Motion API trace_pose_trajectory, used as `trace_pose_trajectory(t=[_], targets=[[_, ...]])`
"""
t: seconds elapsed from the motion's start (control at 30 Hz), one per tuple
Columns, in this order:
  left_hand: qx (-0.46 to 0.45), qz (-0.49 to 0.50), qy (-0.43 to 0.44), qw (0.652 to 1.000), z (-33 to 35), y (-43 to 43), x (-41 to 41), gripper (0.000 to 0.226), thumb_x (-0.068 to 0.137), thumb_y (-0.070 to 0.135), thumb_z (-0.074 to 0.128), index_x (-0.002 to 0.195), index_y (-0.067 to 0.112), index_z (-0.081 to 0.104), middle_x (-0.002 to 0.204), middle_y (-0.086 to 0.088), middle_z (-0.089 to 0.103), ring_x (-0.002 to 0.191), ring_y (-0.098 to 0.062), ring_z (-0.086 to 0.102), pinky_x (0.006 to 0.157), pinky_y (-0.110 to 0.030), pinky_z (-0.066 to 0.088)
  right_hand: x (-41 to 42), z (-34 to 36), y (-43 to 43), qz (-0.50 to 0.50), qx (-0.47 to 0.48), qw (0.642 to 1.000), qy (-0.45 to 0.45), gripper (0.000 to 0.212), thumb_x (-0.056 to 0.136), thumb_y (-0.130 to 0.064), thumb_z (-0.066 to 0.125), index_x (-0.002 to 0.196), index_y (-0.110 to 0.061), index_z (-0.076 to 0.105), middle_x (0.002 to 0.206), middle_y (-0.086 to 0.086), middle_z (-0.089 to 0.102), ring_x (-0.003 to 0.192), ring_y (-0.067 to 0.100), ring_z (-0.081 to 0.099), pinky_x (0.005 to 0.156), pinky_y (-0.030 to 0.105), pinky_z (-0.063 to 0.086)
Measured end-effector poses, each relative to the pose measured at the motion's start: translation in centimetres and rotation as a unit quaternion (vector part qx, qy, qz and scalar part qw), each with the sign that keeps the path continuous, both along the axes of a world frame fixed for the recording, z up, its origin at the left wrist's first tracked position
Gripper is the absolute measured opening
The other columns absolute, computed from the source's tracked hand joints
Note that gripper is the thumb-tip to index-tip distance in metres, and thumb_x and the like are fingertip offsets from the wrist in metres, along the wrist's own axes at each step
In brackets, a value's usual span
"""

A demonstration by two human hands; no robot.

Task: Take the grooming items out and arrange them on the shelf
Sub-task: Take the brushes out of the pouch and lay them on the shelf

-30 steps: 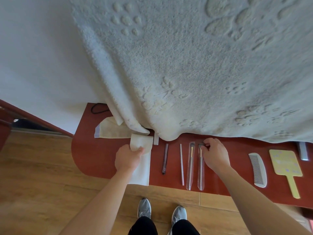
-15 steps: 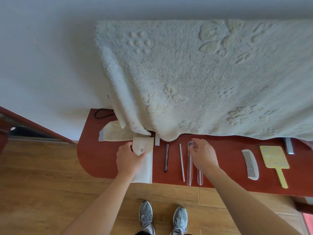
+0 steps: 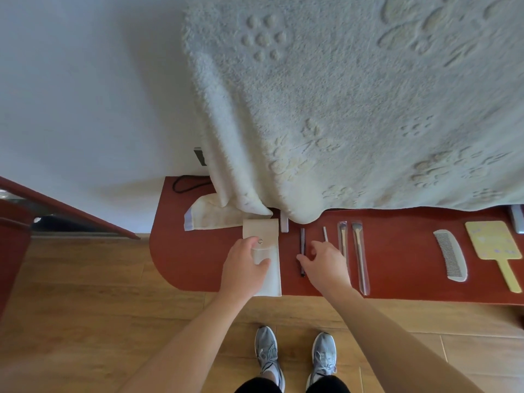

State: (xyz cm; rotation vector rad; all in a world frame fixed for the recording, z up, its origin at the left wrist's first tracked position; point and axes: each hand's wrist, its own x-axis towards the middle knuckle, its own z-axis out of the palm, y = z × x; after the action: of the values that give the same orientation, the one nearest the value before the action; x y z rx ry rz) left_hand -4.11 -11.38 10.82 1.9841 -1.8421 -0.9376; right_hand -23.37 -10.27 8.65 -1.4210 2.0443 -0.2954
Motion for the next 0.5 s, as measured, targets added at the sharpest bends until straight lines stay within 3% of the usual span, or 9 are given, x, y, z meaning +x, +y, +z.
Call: trace_pose_trajectory(t=[0.07, 0.27, 0.4, 0.5], targets=[[0.007, -0.015, 0.003, 1.000, -0.1, -0.1, 0.3, 0.054, 0.088, 0.029, 0.068, 0.138, 0.022, 0.050, 0.129, 0.009, 0.055, 0.121, -0.011, 0.052, 0.103, -0.034, 0.046, 0.6, -0.2, 0.0, -0.011, 0.013, 1.000, -0.002, 0.043, 0.090, -0.040, 0.062, 0.124, -0.014, 0.058, 0.110, 0.002, 0.060, 0.090, 0.016, 0.058, 0.071, 0.024, 0.049], [0.012, -0.045, 0.004, 0.999, 0.0, -0.8, 0.5, 0.051, 0.089, 0.028, 0.067, 0.138, 0.022, 0.051, 0.126, 0.010, 0.056, 0.114, -0.008, 0.053, 0.100, -0.029, 0.046, 1.6, -0.7, -0.1, -0.030, 0.015, 0.999, 0.001, 0.030, 0.092, -0.025, 0.059, 0.118, -0.010, 0.061, 0.098, 0.000, 0.055, 0.079, 0.014, 0.050, 0.068, 0.023, 0.046], [0.014, -0.057, 0.017, 0.998, 0.4, -1.5, -0.3, 0.046, 0.091, 0.028, 0.066, 0.135, 0.020, 0.054, 0.116, 0.010, 0.060, 0.102, -0.008, 0.055, 0.094, -0.029, 0.048, 1.8, 0.1, 0.4, -0.033, -0.013, 0.999, -0.017, 0.026, 0.092, -0.026, 0.059, 0.115, -0.016, 0.063, 0.094, -0.004, 0.056, 0.073, 0.009, 0.050, 0.054, 0.014, 0.034], [0.022, -0.052, 0.051, 0.997, 1.3, -2.1, -2.1, 0.040, 0.092, 0.031, 0.065, 0.130, 0.019, 0.060, 0.106, 0.010, 0.063, 0.094, -0.007, 0.059, 0.088, -0.026, 0.049, 1.7, 1.4, 1.1, -0.030, -0.042, 0.998, -0.030, 0.021, 0.090, -0.026, 0.061, 0.110, -0.019, 0.064, 0.090, -0.006, 0.057, 0.070, 0.004, 0.050, 0.054, 0.011, 0.033]])
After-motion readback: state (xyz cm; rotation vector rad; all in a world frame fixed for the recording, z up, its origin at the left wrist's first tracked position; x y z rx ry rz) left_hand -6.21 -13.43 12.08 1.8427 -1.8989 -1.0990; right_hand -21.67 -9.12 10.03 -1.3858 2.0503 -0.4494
